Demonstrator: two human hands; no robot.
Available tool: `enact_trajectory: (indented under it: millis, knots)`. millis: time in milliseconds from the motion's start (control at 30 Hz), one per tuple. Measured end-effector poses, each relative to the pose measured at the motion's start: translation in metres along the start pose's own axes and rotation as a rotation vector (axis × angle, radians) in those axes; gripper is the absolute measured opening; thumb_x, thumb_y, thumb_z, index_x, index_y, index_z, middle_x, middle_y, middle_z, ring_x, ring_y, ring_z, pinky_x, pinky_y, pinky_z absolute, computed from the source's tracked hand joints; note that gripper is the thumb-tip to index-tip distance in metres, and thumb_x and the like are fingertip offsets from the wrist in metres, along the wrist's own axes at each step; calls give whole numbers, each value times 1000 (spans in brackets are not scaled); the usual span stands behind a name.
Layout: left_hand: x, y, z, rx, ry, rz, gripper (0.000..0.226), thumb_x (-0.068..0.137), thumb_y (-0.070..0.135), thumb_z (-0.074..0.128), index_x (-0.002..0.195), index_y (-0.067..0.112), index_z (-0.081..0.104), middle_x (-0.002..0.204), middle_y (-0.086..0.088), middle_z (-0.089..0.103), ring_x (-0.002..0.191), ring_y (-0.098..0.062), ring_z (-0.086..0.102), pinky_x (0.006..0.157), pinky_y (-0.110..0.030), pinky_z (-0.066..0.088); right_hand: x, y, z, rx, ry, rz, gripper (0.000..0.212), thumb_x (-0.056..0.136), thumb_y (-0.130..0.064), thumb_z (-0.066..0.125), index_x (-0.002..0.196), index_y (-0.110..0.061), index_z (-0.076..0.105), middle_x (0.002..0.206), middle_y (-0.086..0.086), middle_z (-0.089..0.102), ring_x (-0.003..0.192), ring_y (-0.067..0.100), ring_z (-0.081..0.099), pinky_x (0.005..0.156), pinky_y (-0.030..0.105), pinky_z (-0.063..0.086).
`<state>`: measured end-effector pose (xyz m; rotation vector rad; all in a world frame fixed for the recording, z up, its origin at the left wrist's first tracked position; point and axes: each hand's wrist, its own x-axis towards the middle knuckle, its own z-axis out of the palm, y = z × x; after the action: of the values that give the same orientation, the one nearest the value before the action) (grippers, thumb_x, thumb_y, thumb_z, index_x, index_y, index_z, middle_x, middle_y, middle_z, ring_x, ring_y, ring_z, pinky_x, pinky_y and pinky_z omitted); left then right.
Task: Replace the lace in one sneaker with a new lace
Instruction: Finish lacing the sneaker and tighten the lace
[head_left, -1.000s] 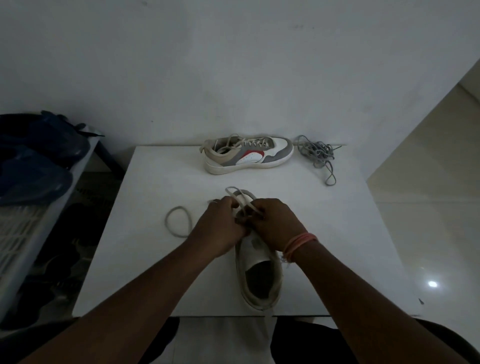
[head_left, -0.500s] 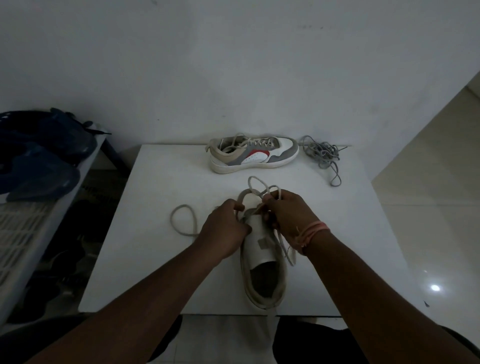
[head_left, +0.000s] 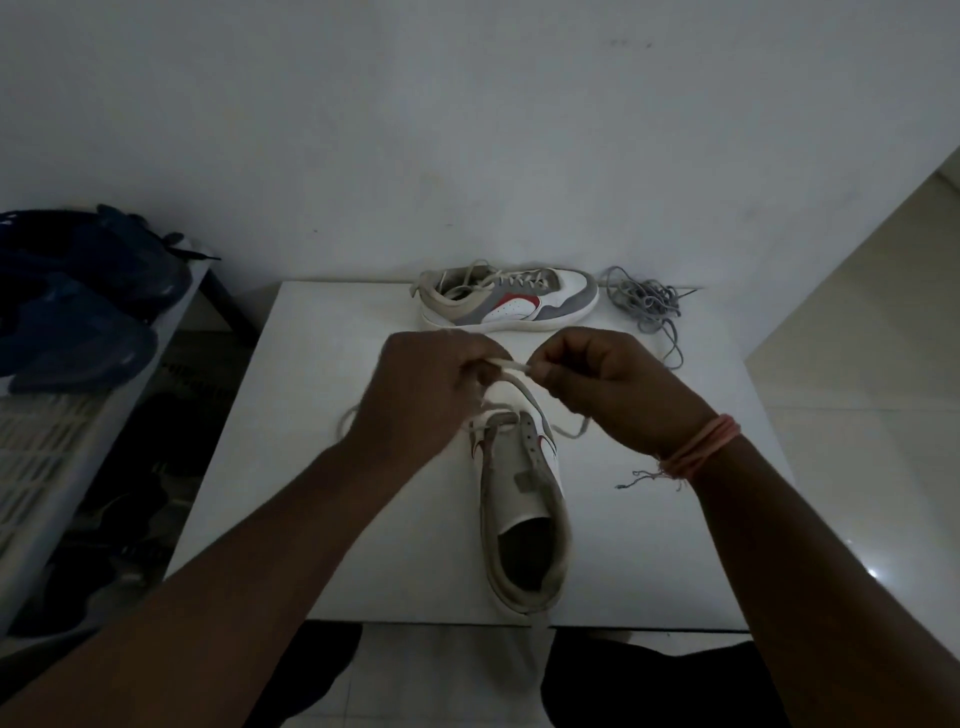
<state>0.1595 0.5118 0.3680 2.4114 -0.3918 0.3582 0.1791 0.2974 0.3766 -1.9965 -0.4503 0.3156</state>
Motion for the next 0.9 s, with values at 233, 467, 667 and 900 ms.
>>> enact_trajectory:
  millis: [233, 467, 667, 900]
  knots:
    - [13, -57, -44, -245, 296, -699, 27, 91, 12, 61, 82, 33, 76, 88, 10, 76, 77, -10, 67, 79, -34, 58, -3, 30, -17, -217, 237, 238, 17, 98, -16, 60, 94, -19, 77, 71, -8, 65, 56, -2, 56, 53, 8, 38]
    - [-2, -3, 1, 184, -96, -226, 74, 73, 35, 64, 145, 28, 50, 140, -3, 58, 131, -24, 52, 109, -41, 42, 3, 15, 12, -40, 79, 191, 31, 97, 5, 50, 103, -14, 73, 84, 4, 71, 68, 6, 68, 66, 20, 55]
    - [-10, 10, 20, -229, -278, -248, 32, 95, 19, 68, 127, 26, 70, 93, 18, 72, 74, 8, 68, 69, -6, 47, 0, 2, 21, 207, 86, 206, 18, 92, -7, 69, 94, 0, 53, 69, 15, 73, 58, 26, 71, 52, 33, 59]
    - [-29, 4, 46, -173, -142, -520, 14, 91, 23, 72, 102, 23, 80, 90, 9, 76, 80, -5, 68, 74, -19, 50, 0, 24, 32, -323, 25, 338, 31, 82, -38, 78, 100, -18, 63, 93, 0, 67, 80, 17, 65, 77, 38, 58]
